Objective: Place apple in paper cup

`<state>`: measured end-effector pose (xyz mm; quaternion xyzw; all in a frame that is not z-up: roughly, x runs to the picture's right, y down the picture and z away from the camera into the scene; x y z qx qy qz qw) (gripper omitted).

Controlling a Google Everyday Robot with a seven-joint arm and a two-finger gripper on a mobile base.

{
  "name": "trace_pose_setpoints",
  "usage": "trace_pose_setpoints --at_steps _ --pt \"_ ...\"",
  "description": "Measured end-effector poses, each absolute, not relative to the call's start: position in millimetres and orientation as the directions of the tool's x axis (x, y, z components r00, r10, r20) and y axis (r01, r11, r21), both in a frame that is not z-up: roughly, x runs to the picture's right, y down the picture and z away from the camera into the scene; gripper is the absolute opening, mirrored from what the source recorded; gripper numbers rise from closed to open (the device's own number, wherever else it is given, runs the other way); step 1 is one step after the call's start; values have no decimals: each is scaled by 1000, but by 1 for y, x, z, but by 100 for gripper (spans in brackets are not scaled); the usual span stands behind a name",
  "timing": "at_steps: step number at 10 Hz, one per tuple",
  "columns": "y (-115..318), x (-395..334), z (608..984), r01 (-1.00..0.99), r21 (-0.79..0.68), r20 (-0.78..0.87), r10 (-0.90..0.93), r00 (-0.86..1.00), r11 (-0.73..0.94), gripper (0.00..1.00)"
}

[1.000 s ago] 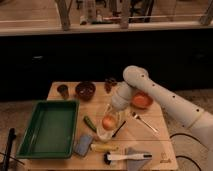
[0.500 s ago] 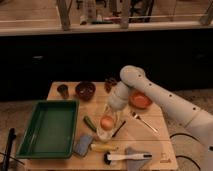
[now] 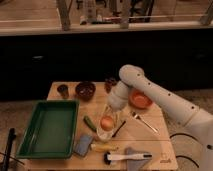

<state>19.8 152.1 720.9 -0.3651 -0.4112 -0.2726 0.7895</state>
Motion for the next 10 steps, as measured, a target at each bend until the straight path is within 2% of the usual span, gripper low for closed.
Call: trace_pose_setpoints --at_steps 3,4,10 --pt "153 20 719 737 -350 853 -129 506 578 74" --pt "153 22 719 738 -352 852 -129 507 576 79" --pt "157 25 714 745 -349 855 -132 502 569 80"
